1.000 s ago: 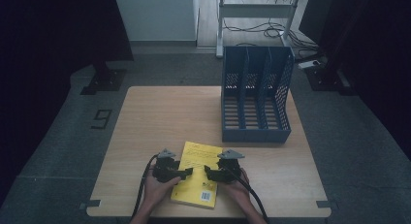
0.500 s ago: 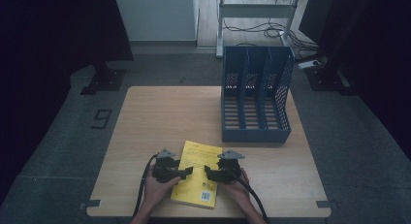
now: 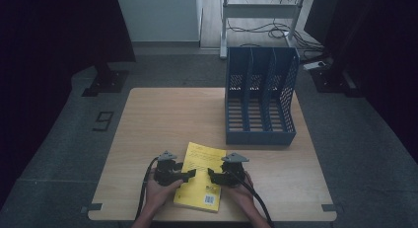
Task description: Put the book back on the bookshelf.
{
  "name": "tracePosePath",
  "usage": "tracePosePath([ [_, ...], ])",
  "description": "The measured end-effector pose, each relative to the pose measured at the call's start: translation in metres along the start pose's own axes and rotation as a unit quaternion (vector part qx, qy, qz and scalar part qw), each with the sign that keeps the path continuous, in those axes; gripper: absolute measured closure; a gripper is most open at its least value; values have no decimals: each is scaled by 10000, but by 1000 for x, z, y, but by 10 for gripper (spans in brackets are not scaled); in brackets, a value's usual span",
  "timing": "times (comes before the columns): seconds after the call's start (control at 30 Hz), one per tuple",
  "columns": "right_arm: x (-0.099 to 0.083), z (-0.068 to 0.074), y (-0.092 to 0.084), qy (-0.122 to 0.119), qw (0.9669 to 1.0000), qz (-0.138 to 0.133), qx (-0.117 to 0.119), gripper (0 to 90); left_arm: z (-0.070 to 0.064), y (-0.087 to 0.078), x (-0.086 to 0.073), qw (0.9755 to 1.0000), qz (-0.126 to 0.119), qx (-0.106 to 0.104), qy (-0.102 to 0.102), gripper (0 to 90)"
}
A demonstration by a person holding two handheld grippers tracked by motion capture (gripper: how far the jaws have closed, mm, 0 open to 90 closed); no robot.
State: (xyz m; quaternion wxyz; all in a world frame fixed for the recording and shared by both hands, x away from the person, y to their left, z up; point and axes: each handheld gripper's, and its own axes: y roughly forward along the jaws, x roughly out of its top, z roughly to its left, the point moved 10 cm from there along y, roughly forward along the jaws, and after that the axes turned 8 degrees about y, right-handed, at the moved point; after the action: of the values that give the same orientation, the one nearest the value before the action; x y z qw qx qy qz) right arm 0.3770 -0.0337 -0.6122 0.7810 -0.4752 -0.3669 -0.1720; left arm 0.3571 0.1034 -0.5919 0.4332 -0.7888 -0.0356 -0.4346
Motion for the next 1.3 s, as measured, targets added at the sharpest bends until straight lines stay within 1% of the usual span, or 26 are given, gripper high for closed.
tracePosePath([
  [0.1, 0, 0, 0, 2, 10000, -5, 1, 207, -2, -3, 3, 9999, -99, -49, -61, 314],
  [0.17, 0, 0, 0, 5, 10000, -9, 2, 207, -3, -4, 4, 9999, -122, -77, -86, 315],
  [0.2, 0, 0, 0, 10, 10000, -15, -1, 207, -5, -5, 5, 9995, -184, -187, -150, 321],
  [0.23, 0, 0, 0, 10, 10000, -15, -1, 207, -5, -5, 5, 9995, -184, -187, -150, 324],
  [0.27, 0, 0, 0, 15, 10000, -19, 0, 207, -7, -6, 7, 9991, -240, -290, -217, 327],
  [0.5, 0, 0, 0, 14, 10000, -25, 3, 206, -6, -6, 7, 9987, -227, -359, -286, 332],
  [0.6, 0, 0, 0, 8, 10000, -33, 6, 206, -3, -6, 6, 9975, -237, -496, -438, 332],
  [0.63, 0, 0, 0, 8, 10000, -33, 6, 206, -3, -6, 6, 9975, -237, -496, -438, 332],
  [0.7, 0, 0, 0, 13, 10000, -35, 7, 206, -3, -8, 7, 9959, -274, -643, -580, 336],
  [0.77, 0, 0, 0, 12, 10000, -38, 7, 206, -2, -8, 6, 9960, -246, -640, -568, 337],
  [0.9, 0, 0, 0, 12, 10000, -45, 3, 206, 0, -5, 4, 9968, -154, -561, -543, 336],
  [0.97, 0, 0, 0, 14, 10000, -50, 1, 205, 1, -5, 3, 9967, -137, -564, -573, 337],
  [1.0, 0, 0, 0, 14, 10000, -55, -2, 205, 2, -4, 2, 9962, -125, -585, -636, 339],
  [1.1, 0, 0, 0, 15, 10000, -58, -3, 205, 3, -4, 2, 9957, -117, -637, -668, 347],
  [1.13, 0, 0, 0, 15, 10000, -63, -1, 205, 2, -5, 3, 9949, -140, -698, -715, 349],
  [1.17, 0, 0, 0, 15, 10000, -63, -1, 205, 2, -5, 3, 9949, -140, -698, -715, 349],
  [1.2, 0, 0, 1, 19, 10000, -69, -1, 204, 1, -5, 3, 9942, -116, -764, -749, 352],
  [1.23, 0, 0, 1, 19, 10000, -71, -1, 204, -2, -4, 2, 9925, -73, -932, -787, 359],
  [1.27, 0, 0, 1, 19, 10000, -71, -1, 204, -2, -4, 2, 9925, -73, -932, -787, 367],
  [1.3, 0, 0, 1, 21, 10000, -73, -1, 204, -5, -3, 1, 9919, -41, -994, -793, 367],
])
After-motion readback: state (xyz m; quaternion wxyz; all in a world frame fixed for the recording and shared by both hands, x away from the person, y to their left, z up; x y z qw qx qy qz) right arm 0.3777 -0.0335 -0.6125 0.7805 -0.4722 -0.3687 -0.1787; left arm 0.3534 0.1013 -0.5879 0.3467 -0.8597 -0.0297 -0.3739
